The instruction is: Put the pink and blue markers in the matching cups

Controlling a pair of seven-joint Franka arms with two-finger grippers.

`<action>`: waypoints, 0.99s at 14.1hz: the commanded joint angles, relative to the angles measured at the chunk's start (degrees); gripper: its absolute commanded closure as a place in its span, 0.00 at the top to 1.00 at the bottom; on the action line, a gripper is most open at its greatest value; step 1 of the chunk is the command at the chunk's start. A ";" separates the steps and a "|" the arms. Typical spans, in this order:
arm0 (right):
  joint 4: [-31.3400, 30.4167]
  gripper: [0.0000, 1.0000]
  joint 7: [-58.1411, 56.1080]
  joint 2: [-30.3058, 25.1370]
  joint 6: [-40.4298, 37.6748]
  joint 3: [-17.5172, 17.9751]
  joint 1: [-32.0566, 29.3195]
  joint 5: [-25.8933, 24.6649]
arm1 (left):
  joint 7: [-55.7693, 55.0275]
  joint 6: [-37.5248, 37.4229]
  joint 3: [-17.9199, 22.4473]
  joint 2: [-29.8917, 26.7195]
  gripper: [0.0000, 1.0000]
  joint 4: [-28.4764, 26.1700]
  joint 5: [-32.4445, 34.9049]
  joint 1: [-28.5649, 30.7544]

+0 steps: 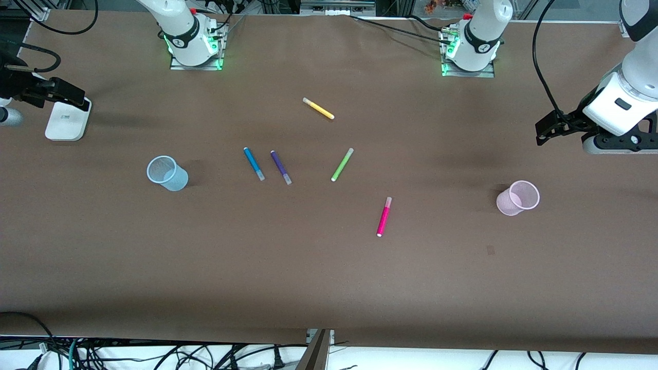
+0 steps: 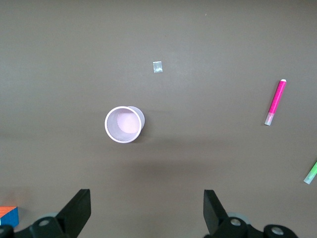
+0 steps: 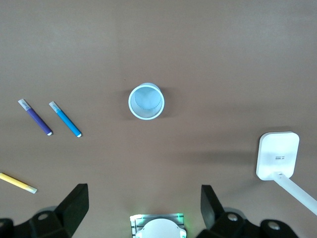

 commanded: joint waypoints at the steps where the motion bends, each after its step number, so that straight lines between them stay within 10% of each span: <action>1: 2.02 1.00 -0.97 0.95 -1.09 0.03 -0.61 1.33 | 0.33 -0.67 0.57 -0.38 1.00 -0.07 -1.44 -0.49; 7: 2.02 1.00 -0.18 3.92 0.05 2.22 2.80 1.15 | 0.15 -2.07 0.40 -0.38 1.00 0.19 -1.88 -1.02; 14: 1.66 1.00 -0.88 19.91 7.77 2.75 10.89 4.75 | 0.33 -1.23 -6.54 8.74 1.00 0.45 -5.38 -1.72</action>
